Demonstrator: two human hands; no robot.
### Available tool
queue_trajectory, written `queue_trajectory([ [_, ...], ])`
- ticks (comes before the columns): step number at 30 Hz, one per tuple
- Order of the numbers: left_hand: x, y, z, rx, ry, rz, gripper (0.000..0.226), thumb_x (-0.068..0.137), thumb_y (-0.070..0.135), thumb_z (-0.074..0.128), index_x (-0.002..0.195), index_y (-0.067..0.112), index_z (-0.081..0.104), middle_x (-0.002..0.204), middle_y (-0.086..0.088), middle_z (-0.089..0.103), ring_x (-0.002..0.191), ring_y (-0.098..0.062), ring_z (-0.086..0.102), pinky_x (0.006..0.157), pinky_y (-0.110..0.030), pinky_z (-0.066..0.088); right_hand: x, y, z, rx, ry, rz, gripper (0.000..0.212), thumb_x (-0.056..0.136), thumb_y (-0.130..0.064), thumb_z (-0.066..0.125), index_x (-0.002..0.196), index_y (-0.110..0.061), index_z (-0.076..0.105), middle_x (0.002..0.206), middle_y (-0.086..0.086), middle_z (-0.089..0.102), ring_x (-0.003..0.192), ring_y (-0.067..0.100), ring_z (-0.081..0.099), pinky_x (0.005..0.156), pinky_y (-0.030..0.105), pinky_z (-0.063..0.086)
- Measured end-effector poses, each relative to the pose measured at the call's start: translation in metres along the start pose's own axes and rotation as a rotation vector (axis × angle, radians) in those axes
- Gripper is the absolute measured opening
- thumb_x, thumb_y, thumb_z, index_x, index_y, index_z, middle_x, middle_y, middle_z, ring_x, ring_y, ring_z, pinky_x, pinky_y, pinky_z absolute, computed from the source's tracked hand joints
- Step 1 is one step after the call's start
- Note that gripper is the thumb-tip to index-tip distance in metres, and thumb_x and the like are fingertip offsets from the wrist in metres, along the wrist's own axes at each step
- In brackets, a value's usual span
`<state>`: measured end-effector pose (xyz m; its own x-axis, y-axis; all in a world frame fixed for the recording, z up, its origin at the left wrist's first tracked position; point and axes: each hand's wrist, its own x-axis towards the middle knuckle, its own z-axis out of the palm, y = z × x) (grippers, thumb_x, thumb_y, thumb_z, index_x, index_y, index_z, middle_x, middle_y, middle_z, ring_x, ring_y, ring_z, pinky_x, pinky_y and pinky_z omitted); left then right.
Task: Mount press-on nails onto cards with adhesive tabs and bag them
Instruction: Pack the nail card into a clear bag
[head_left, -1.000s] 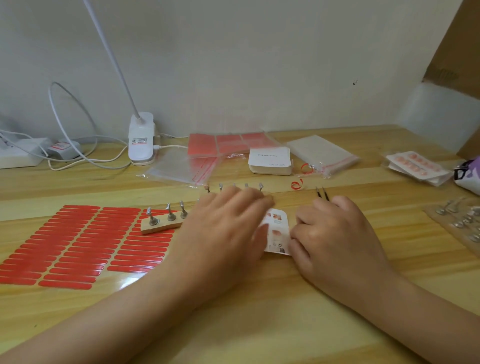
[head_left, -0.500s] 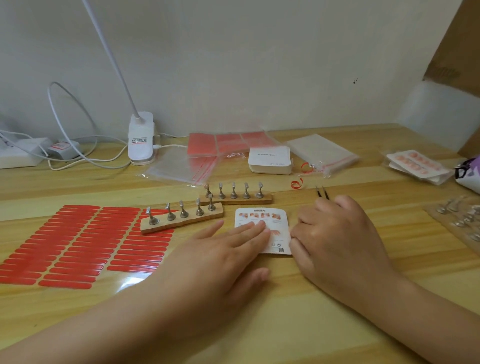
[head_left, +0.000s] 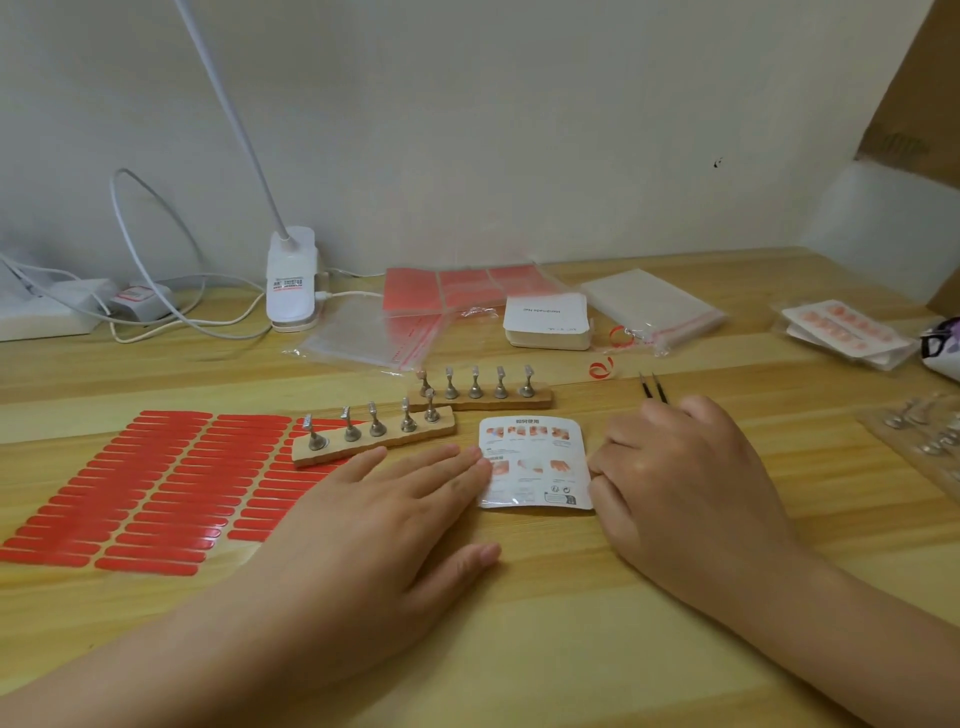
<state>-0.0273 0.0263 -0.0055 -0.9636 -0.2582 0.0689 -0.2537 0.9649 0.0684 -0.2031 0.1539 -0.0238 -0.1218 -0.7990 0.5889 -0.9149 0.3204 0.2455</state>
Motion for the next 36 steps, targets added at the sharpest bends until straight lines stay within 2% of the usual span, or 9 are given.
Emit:
queue_trajectory([
  [2, 0.005, 0.001, -0.001, -0.002, 0.090, 0.034, 0.056, 0.086, 0.058, 0.025, 0.121, 0.031, 0.060, 0.123, 0.019, 0.060, 0.115, 0.001, 0.055, 0.094, -0.025, 0.043, -0.002, 0.000, 0.001, 0.043, 0.004, 0.024, 0.030, 0.070, -0.015, 0.037, 0.046, -0.016, 0.055, 0.049, -0.002, 0.047, 0.048, 0.021, 0.044, 0.049, 0.031, 0.036],
  [3, 0.009, 0.002, -0.002, 0.018, 0.160, 0.057, 0.052, 0.086, 0.055, 0.030, 0.112, 0.027, 0.065, 0.109, 0.016, 0.067, 0.102, -0.003, 0.063, 0.083, -0.023, 0.049, -0.002, 0.000, 0.001, 0.063, -0.002, 0.035, 0.032, 0.071, -0.015, 0.036, 0.047, -0.016, 0.057, 0.049, -0.002, 0.048, 0.048, 0.021, 0.046, 0.049, 0.031, 0.037],
  [8, 0.028, 0.003, -0.005, 0.081, 0.184, 0.089, 0.061, 0.086, 0.063, 0.022, 0.138, 0.034, 0.037, 0.122, 0.018, 0.050, 0.114, -0.004, 0.046, 0.089, -0.021, 0.037, -0.005, 0.001, -0.002, 0.138, -0.033, 0.080, 0.035, 0.074, -0.016, 0.035, 0.053, -0.017, 0.063, 0.053, -0.004, 0.051, 0.052, 0.019, 0.049, 0.050, 0.033, 0.040],
  [12, 0.027, 0.001, -0.008, 0.160, 0.193, 0.201, 0.041, 0.088, 0.037, 0.035, 0.085, 0.022, 0.072, 0.075, 0.007, 0.070, 0.066, -0.015, 0.066, 0.052, -0.026, 0.053, -0.006, 0.003, -0.004, 0.229, -0.049, 0.125, 0.038, 0.076, -0.020, 0.034, 0.065, -0.018, 0.071, 0.058, -0.005, 0.055, 0.055, 0.018, 0.052, 0.055, 0.033, 0.041],
  [19, 0.024, -0.006, -0.013, 0.149, 0.377, 0.211, 0.033, 0.082, 0.020, 0.041, 0.088, 0.010, 0.072, 0.054, 0.002, 0.063, 0.041, -0.018, 0.057, 0.028, -0.026, 0.041, -0.005, 0.008, -0.005, 0.648, -0.035, 0.371, 0.038, 0.078, -0.023, 0.041, 0.108, -0.027, 0.065, 0.081, -0.017, 0.052, 0.075, -0.007, 0.046, 0.078, 0.027, 0.030],
  [21, 0.021, -0.006, -0.011, -0.021, 0.436, 0.101, 0.032, 0.082, 0.025, 0.043, 0.088, 0.014, 0.072, 0.053, 0.004, 0.062, 0.039, -0.017, 0.056, 0.031, -0.029, 0.045, -0.004, 0.009, -0.005, 0.693, -0.027, 0.417, 0.036, 0.082, -0.020, 0.053, 0.116, -0.027, 0.059, 0.086, -0.018, 0.050, 0.077, -0.002, 0.046, 0.082, 0.031, 0.036],
  [25, 0.023, 0.000, -0.010, -0.838, 0.403, -0.201, 0.013, 0.090, 0.024, 0.054, 0.088, 0.032, 0.065, 0.073, 0.012, 0.072, 0.070, -0.007, 0.069, 0.057, -0.028, 0.055, -0.002, 0.008, -0.006, 0.735, -0.019, 0.477, 0.035, 0.084, -0.030, 0.065, 0.118, -0.026, 0.057, 0.092, -0.019, 0.051, 0.086, 0.003, 0.048, 0.090, 0.041, 0.041],
  [30, 0.026, 0.009, -0.006, -1.724, 0.135, -0.386, 0.020, 0.087, 0.013, 0.051, 0.103, 0.013, 0.064, 0.096, -0.006, 0.073, 0.089, -0.018, 0.070, 0.056, -0.021, 0.056, -0.002, 0.008, -0.009, 0.839, -0.069, 0.499, 0.029, 0.076, -0.057, 0.050, 0.090, -0.035, 0.063, 0.095, -0.019, 0.053, 0.093, -0.007, 0.047, 0.093, 0.035, 0.037],
  [36, 0.023, 0.020, 0.004, -1.946, -0.079, -0.348, 0.039, 0.079, 0.007, 0.066, 0.117, 0.008, 0.058, 0.109, -0.012, 0.069, 0.101, -0.023, 0.067, 0.067, -0.025, 0.058, 0.001, 0.000, -0.014, 1.101, -0.055, 0.444, 0.023, 0.085, -0.042, 0.058, 0.081, -0.022, 0.069, 0.081, -0.014, 0.063, 0.078, -0.003, 0.056, 0.071, 0.006, 0.035],
])
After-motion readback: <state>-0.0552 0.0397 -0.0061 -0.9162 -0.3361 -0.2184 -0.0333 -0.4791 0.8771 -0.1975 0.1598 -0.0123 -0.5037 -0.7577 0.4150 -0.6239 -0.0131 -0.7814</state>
